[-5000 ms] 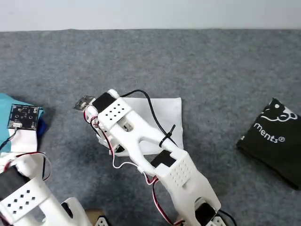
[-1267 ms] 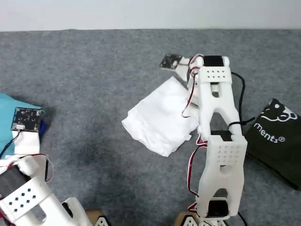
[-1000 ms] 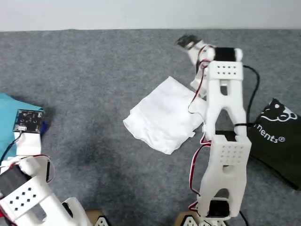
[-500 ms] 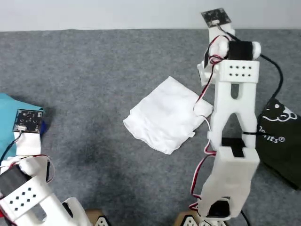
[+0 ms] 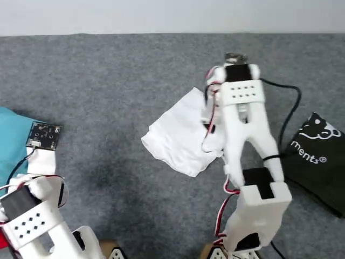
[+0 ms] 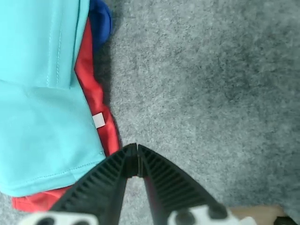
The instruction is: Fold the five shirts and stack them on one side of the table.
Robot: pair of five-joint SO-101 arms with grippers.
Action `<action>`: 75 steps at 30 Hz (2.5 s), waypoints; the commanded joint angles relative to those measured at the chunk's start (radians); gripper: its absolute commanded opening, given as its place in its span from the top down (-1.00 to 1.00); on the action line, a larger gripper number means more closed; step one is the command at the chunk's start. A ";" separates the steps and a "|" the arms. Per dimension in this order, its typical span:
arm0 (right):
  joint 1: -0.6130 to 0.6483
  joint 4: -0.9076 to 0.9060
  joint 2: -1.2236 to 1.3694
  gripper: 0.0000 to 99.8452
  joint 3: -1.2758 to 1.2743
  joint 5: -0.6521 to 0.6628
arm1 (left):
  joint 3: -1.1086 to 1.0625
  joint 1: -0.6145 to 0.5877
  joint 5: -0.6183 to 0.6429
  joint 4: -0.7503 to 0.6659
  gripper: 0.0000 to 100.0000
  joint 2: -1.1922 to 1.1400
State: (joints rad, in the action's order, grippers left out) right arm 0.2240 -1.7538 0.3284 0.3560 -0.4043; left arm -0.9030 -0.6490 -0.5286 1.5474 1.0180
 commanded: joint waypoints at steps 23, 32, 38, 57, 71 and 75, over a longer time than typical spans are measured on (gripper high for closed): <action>0.130 0.113 0.403 0.11 0.259 -0.175 | 0.004 0.041 -0.006 -0.021 0.99 0.006; 0.125 0.145 0.513 0.42 0.261 -0.133 | 0.004 0.041 -0.008 -0.021 0.99 0.006; 0.091 0.168 0.530 0.88 0.261 -0.060 | 0.005 0.041 -0.008 -0.021 0.99 0.006; 0.027 0.088 0.323 0.98 0.264 0.169 | 0.008 0.041 -0.008 -0.021 0.99 0.006; -0.110 -0.039 0.005 0.98 0.262 0.351 | 0.005 0.041 -0.005 -0.043 0.99 0.006; -0.180 -0.041 -0.068 0.98 0.259 0.416 | 0.005 0.043 -0.005 -0.058 0.99 0.005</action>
State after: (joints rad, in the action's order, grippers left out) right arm 0.1028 -1.7538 0.3682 0.5953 -0.0345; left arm -0.9030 -0.6122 -0.5240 1.5167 1.0180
